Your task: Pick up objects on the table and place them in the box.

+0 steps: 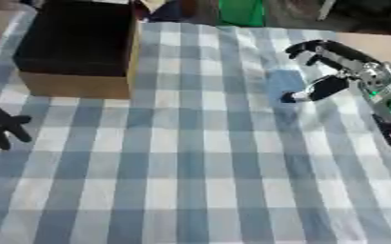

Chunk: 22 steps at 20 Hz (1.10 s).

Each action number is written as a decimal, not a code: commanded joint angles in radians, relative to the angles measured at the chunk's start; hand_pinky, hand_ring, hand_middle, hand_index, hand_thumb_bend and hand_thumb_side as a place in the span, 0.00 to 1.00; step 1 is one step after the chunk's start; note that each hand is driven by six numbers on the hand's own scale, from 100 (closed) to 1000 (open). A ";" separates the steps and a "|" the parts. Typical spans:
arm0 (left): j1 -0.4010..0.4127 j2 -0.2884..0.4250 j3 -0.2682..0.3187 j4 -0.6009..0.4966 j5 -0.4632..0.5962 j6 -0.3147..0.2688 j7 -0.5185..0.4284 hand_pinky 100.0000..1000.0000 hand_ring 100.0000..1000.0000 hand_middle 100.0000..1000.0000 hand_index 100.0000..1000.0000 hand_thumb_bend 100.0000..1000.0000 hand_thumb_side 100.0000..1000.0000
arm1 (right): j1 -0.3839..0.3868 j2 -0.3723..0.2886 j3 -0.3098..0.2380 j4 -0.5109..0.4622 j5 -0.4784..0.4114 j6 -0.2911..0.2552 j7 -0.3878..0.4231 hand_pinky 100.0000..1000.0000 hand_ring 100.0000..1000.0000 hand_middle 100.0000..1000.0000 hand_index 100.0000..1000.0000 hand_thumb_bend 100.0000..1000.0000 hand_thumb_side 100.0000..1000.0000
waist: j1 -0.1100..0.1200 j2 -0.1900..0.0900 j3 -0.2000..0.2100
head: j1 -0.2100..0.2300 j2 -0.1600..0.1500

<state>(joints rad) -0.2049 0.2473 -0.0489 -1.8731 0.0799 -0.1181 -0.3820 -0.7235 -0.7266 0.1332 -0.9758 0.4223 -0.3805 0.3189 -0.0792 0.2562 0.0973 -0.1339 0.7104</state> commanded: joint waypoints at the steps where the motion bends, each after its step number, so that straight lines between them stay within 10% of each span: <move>1: -0.014 0.014 0.000 -0.020 0.008 -0.001 -0.004 0.85 0.48 0.44 0.36 0.11 0.78 | -0.016 -0.022 -0.014 0.002 0.009 0.000 -0.007 0.74 1.00 0.75 0.90 0.64 0.28 | 0.003 -0.015 0.000 | -0.002 -0.005; 22: -0.016 0.013 0.000 -0.022 0.010 -0.001 -0.004 0.85 0.48 0.44 0.36 0.11 0.78 | -0.010 0.003 -0.009 0.032 0.041 -0.006 -0.007 0.73 1.00 0.70 0.87 0.58 0.28 | 0.005 -0.014 0.002 | -0.002 -0.002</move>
<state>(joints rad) -0.2076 0.2471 -0.0509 -1.8733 0.0807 -0.1163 -0.3839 -0.7213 -0.6992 0.1329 -0.9412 0.4567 -0.3841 0.3134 -0.0780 0.2578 0.0994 -0.1342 0.7106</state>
